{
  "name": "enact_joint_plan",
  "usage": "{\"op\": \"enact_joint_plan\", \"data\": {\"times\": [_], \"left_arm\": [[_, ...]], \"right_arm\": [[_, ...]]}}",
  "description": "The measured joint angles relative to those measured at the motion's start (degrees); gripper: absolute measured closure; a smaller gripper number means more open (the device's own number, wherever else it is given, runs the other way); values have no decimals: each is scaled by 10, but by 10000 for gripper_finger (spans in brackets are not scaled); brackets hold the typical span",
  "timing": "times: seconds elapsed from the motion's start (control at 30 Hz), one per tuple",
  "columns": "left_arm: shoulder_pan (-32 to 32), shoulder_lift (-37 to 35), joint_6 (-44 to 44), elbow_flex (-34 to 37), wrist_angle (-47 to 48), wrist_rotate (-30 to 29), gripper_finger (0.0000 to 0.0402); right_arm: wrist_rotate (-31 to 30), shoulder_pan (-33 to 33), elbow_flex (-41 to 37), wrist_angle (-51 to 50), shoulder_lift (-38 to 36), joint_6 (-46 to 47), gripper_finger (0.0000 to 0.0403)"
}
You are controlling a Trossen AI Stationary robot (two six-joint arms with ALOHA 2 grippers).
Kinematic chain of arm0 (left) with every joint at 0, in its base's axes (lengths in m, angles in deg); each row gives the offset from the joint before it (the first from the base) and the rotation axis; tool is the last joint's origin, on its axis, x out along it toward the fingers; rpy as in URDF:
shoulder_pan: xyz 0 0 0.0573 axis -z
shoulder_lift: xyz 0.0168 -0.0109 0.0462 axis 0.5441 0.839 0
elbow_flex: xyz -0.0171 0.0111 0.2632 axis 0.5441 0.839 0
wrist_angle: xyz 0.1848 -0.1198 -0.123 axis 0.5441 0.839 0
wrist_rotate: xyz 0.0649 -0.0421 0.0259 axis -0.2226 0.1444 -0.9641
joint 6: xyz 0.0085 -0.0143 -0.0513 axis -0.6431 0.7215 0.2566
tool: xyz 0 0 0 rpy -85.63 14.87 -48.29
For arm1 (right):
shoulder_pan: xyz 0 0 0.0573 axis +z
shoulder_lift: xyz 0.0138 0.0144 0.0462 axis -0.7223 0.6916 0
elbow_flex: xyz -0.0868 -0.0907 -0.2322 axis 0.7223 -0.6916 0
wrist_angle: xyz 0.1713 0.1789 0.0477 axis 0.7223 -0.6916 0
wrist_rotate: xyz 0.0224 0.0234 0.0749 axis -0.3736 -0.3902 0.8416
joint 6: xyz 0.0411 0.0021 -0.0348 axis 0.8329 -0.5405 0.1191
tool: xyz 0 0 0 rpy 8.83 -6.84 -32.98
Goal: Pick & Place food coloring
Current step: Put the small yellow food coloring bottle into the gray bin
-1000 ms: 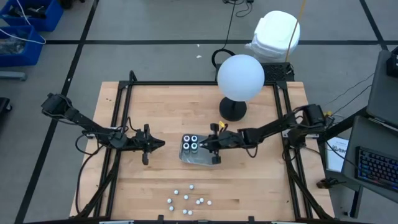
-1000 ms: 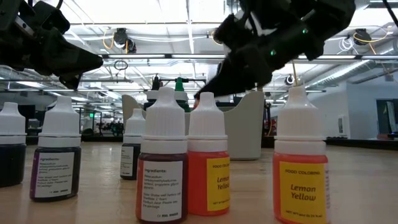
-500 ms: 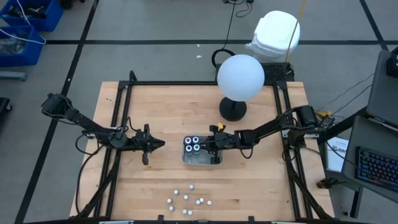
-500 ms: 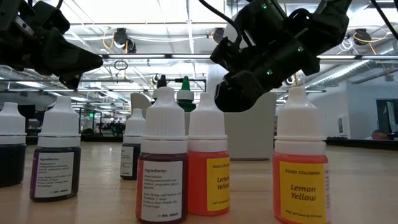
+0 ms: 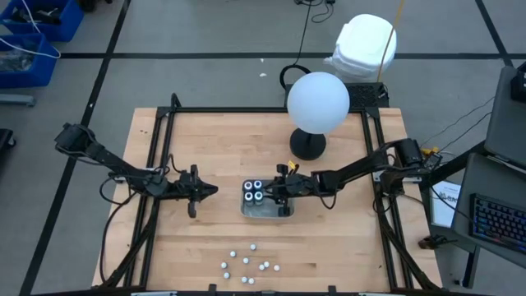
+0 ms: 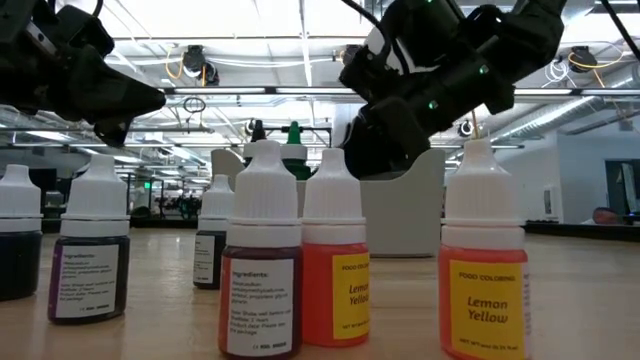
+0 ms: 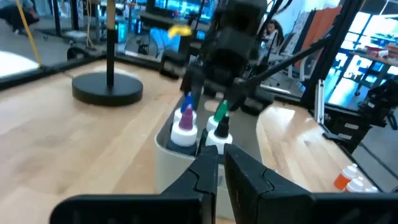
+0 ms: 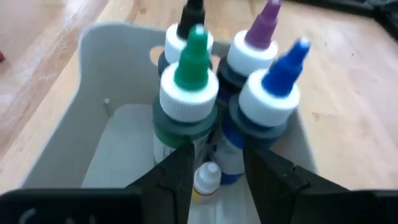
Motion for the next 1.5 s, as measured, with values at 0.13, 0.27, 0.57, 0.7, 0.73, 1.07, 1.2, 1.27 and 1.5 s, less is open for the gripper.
{"op": "enact_joint_plan", "data": {"times": [0.13,0.27,0.57,0.7,0.73,1.07,1.2,1.27,1.5], "left_arm": [[0,32,25,0,-2,-4,369],[-1,82,46,-6,-5,-16,369],[0,225,-11,-99,7,33,374],[-1,268,-13,-143,75,32,396],[-1,273,-11,-151,94,31,396],[-18,278,17,-185,154,31,393],[-18,278,9,-185,154,36,381],[-16,277,2,-185,154,41,379],[-15,277,12,-185,147,41,378]], "right_arm": [[-1,13,0,-38,-54,-13,273],[-32,43,0,-113,-126,-19,279],[-165,142,0,-341,-196,61,355],[-220,185,0,-384,-191,112,397],[-236,196,0,-397,-190,125,397],[-316,277,-27,-394,-191,176,399],[-314,287,-40,-328,-191,136,402],[-291,291,-41,-293,-191,104,401],[-167,305,-41,-152,-179,39,402]]}}
